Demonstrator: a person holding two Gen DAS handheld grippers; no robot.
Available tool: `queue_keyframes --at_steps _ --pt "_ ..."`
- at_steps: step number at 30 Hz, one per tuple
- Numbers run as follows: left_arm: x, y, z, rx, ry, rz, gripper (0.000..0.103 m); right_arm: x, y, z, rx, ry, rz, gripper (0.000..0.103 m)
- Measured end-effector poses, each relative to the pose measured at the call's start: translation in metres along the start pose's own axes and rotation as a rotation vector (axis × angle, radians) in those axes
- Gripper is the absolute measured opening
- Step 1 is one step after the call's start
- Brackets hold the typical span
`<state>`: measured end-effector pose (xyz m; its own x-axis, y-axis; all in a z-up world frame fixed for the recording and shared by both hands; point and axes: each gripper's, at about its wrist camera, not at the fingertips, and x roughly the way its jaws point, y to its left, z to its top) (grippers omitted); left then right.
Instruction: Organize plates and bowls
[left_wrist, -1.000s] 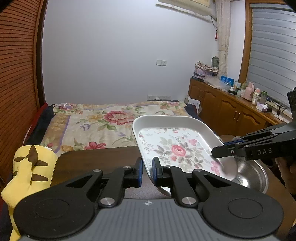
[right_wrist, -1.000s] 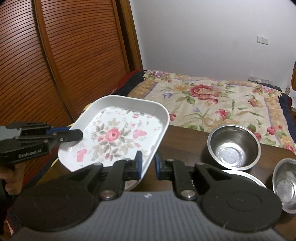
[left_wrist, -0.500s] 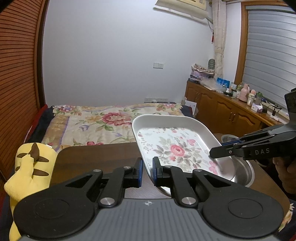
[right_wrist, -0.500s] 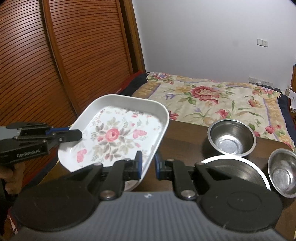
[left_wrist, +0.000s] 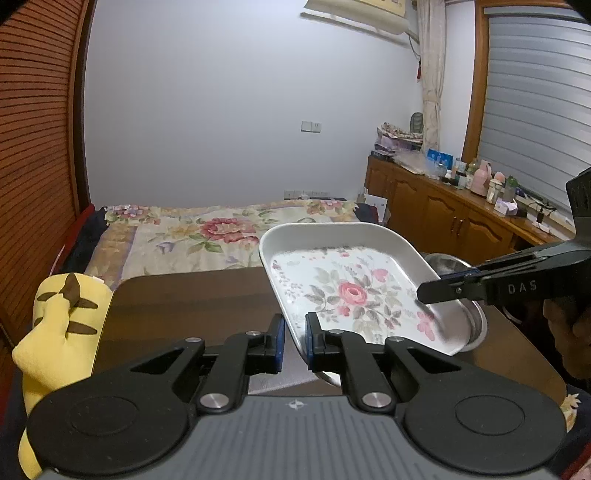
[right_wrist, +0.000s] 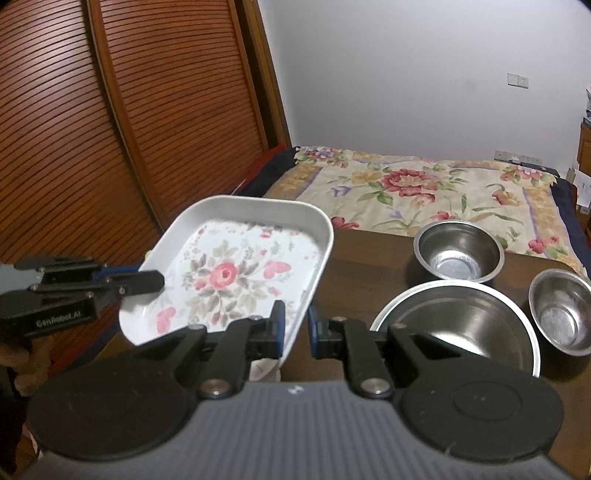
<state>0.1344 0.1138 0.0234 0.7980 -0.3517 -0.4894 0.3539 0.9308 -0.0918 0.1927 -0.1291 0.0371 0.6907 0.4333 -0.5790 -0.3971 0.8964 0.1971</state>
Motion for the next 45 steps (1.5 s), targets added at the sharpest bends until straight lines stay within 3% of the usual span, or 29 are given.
queue_keyframes --at_steps 17,38,45 --pt "-0.013 -0.004 -0.010 -0.003 0.026 -0.005 0.012 -0.006 0.002 -0.021 0.047 0.008 0.042 0.015" --pt "-0.009 0.016 -0.069 -0.049 0.120 0.028 0.012 0.019 0.028 -0.065 0.033 0.081 0.060 0.015" --pt "-0.003 0.012 -0.081 -0.009 0.137 0.074 0.012 0.027 0.033 -0.077 0.020 0.088 0.046 0.015"
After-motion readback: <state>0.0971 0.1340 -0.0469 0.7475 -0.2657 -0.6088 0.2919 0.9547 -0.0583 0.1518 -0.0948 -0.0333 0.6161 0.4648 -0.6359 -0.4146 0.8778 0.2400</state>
